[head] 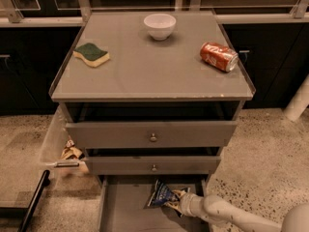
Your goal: Place blue chip bag into bottom drawer
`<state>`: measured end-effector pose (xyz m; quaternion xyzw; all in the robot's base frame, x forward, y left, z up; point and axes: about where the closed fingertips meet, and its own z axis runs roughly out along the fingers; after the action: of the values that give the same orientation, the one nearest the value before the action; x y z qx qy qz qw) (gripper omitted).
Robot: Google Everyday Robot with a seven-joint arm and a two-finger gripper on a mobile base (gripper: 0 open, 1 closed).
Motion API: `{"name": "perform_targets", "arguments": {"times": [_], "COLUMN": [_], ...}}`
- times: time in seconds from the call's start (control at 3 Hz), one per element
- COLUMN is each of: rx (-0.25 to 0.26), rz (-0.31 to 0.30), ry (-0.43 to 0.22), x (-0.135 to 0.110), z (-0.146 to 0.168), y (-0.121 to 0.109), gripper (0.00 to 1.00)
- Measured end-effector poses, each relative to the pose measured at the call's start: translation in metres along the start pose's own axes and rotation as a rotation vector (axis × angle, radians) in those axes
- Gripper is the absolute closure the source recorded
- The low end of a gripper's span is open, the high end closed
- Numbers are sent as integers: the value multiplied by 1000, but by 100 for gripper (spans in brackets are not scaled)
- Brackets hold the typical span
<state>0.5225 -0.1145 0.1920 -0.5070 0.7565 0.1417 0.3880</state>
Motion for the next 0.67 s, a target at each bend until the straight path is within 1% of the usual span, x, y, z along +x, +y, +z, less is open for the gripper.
{"name": "perform_targets", "arguments": {"times": [0.33,0.67], "rx": [-35,-82], "rz": [-44,-73], "ry": [-29,-48], "x": [7,13], "z": [22,39], "y": [6,15], "gripper": [100,100]}}
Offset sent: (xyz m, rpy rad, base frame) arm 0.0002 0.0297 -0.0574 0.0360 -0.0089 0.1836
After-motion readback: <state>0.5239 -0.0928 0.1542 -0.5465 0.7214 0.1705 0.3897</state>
